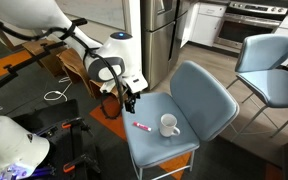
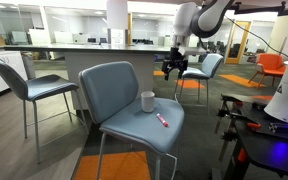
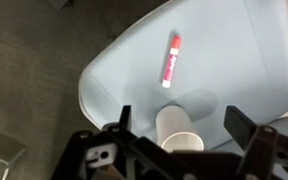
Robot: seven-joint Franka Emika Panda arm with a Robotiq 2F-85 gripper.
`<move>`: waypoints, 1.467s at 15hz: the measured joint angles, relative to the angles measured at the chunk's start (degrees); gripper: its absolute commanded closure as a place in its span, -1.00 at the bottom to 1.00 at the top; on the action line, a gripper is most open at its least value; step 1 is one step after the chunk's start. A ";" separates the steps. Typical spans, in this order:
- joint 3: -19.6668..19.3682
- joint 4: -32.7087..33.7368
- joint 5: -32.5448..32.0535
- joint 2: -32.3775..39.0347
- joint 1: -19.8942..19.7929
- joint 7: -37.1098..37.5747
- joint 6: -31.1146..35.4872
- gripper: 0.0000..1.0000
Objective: Put the marker in the mug
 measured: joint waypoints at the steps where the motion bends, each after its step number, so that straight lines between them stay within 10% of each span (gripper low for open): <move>1: -0.77 0.24 -0.45 1.90 0.87 1.93 1.20 -1.00; 9: -3.59 8.36 8.63 19.58 8.71 6.11 8.63 -1.00; 22: -0.91 24.05 27.04 39.48 3.54 -10.07 7.98 -1.00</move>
